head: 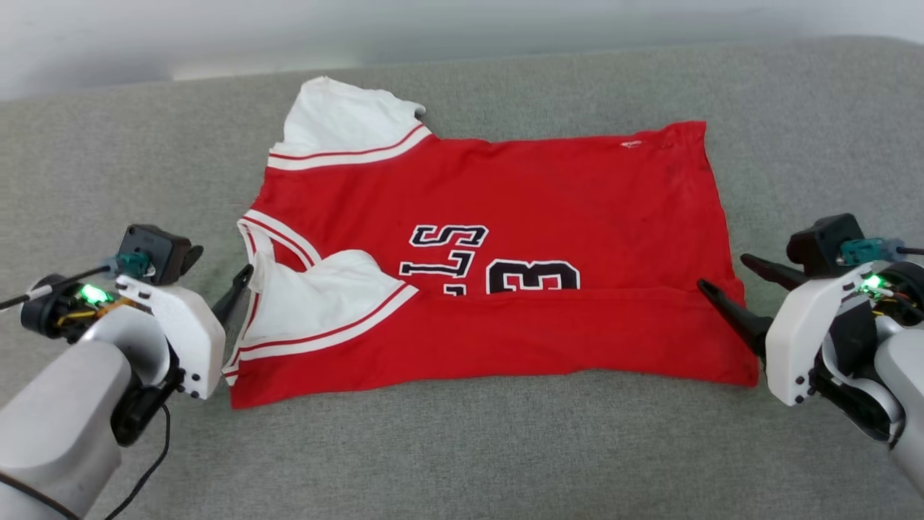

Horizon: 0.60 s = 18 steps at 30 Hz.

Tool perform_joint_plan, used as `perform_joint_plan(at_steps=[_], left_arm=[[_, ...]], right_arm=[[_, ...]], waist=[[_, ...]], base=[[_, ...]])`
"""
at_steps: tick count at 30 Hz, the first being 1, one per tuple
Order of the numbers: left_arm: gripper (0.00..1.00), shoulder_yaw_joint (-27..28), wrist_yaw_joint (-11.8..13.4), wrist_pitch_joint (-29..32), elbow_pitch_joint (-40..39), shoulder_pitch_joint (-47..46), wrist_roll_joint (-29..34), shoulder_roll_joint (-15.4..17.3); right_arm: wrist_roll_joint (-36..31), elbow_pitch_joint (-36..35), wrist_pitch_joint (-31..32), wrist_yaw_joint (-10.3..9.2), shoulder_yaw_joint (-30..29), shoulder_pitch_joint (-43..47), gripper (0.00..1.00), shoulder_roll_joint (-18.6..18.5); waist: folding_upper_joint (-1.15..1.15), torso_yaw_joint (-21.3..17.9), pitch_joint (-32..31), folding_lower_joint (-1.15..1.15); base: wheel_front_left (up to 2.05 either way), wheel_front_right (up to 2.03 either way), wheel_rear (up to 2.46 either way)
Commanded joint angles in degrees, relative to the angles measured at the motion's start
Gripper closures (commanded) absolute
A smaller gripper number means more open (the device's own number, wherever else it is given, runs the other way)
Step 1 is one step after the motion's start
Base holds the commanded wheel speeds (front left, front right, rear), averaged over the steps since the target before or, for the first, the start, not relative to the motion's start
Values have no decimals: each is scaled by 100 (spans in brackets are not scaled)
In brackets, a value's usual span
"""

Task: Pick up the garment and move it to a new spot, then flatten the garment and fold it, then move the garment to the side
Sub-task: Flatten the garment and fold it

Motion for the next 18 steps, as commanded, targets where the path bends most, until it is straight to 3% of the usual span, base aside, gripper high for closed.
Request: perform_joint_plan(at_steps=[1,7,8,9,12,18], left_arm=[[0,-26,-17,113,-128,-95,-1,62],[0,-44,-144,1475,-753,-221,-534,442],[0,-44,-144,1475,-753,-221,-534,442],[0,-81,-188,2075,-1016,-294,-743,638],[0,-92,-213,2622,-1269,-354,-1000,747],[0,-131,-107,4137,-1654,-448,-1881,910]], right_arm=[[-3,-90,-11,-4,-6,111,0,-50],[-71,-408,18,-4,-118,272,0,-134],[-71,-408,18,-4,-118,272,0,-134],[-119,-492,48,-4,-142,294,0,-114],[-136,-555,80,-4,-165,312,0,-61],[-184,-702,224,-4,-131,277,0,16]], waist=[[0,48,-116,-1],[0,97,-279,-1],[0,97,-279,-1],[0,97,-290,-1],[0,95,-288,-1],[0,51,-209,-1]], base=[[0,0,0],[0,0,0],[0,0,0],[0,0,0],[0,0,0],[0,0,0]])
